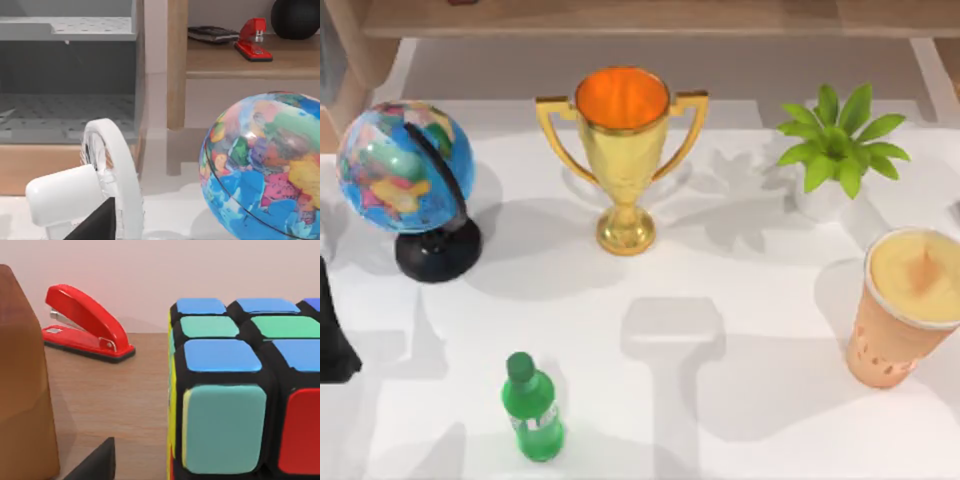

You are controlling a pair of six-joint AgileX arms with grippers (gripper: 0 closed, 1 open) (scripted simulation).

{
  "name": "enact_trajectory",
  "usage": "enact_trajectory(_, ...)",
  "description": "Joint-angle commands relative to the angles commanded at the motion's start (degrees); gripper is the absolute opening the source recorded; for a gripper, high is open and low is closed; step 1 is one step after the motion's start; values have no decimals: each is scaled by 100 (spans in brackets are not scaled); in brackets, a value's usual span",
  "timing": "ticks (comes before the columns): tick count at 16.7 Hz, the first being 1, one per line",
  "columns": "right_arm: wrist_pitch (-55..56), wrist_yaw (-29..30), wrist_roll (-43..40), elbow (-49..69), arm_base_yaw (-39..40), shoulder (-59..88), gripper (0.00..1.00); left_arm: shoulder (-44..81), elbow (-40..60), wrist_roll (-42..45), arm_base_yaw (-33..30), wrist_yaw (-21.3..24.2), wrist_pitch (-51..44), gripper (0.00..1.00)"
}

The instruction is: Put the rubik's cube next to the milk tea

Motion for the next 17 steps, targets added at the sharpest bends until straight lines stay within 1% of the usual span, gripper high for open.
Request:
enact_trajectory(3,0,0,0,0,0,0,100,0,0,0,0,0,0,100)
enact_trajectory(16,0,0,0,0,0,0,2,0,0,0,0,0,0,100)
enact_trajectory(17,0,0,0,0,0,0,0,0,0,0,0,0,0,100)
